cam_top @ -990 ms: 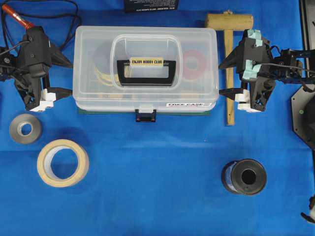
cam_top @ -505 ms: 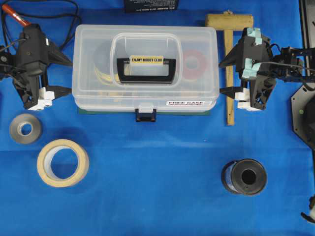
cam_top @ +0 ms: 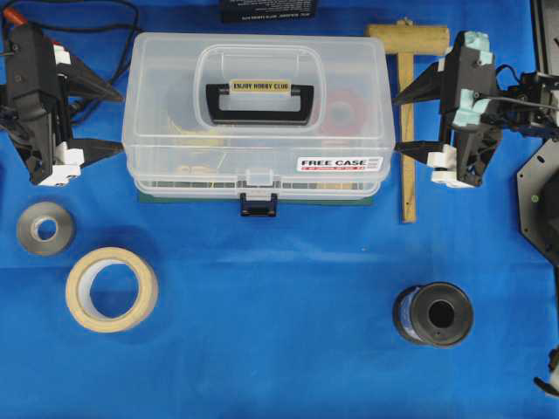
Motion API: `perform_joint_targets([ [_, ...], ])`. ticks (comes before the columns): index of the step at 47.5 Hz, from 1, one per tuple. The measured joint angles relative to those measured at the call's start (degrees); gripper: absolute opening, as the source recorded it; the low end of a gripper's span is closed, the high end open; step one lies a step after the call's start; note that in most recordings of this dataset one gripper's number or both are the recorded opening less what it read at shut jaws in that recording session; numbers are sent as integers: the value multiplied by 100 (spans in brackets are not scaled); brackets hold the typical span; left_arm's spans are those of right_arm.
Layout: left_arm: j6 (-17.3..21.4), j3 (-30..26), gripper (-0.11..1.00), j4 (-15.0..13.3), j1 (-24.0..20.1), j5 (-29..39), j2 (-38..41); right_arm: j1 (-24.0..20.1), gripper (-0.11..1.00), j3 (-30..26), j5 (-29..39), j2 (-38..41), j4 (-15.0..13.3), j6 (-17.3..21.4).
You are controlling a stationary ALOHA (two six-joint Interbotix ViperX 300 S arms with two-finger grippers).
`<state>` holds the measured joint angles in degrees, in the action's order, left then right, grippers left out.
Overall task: Open the tool box with both arms.
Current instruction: 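Lift the lid upward with both grippers, swinging it back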
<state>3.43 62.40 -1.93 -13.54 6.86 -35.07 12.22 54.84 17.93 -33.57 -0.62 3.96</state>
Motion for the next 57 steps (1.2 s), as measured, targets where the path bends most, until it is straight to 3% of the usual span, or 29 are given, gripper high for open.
perform_joint_targets([
  [29,0,-132,84,0,-105,0,-35,185,77,0,-35,-246,0,0],
  [57,0,-211,83,0,-703,0,-439,650,77,0,-448,-387,0,0],
])
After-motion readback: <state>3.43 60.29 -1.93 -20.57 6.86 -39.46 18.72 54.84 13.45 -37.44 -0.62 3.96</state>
